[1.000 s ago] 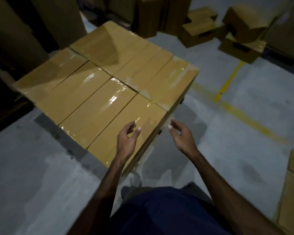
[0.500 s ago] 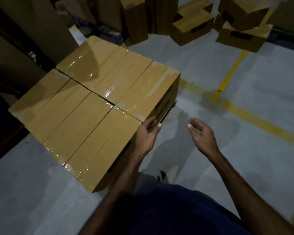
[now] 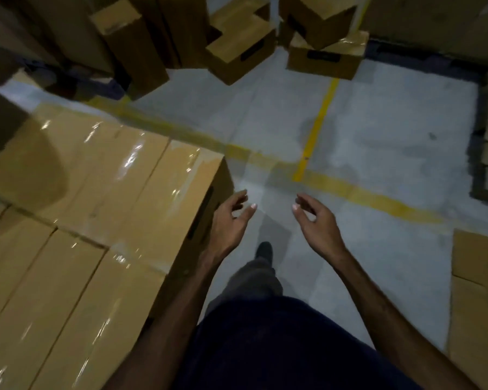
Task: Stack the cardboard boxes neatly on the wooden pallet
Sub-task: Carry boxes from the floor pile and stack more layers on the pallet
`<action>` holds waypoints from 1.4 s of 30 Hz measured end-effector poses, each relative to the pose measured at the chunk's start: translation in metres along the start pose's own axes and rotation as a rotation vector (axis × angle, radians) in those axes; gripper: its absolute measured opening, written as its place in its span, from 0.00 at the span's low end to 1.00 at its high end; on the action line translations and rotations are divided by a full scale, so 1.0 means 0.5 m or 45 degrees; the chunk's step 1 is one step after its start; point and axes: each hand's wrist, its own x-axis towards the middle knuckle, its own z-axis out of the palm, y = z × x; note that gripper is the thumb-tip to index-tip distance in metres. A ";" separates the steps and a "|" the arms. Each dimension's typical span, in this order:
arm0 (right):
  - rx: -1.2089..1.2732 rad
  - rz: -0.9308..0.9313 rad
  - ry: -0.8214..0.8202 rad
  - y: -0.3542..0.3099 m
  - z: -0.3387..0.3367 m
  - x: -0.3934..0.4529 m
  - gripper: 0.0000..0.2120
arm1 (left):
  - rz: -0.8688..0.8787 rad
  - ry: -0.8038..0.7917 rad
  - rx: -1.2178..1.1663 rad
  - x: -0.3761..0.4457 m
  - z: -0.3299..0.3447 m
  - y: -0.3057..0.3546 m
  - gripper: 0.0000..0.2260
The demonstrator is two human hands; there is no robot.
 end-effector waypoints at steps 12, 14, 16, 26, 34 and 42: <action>0.149 0.110 0.456 -0.054 -0.326 0.508 0.21 | 0.318 -0.312 0.055 0.611 0.250 0.356 0.27; 0.156 0.115 0.430 -0.044 -0.368 0.607 0.22 | 0.298 -0.277 0.064 0.693 0.286 0.394 0.28; 0.156 0.087 0.409 -0.037 -0.404 0.700 0.22 | 0.296 -0.233 0.055 0.766 0.313 0.424 0.27; 0.028 -0.015 0.059 -0.124 -0.659 1.245 0.21 | 0.164 0.107 -0.042 1.131 0.429 0.673 0.24; -0.021 -0.019 0.009 -0.190 -0.709 1.656 0.21 | 0.092 0.121 -0.072 1.514 0.486 0.749 0.24; -0.127 0.111 0.085 -0.294 -0.764 2.024 0.22 | 0.053 -0.072 -0.040 1.944 0.526 0.861 0.28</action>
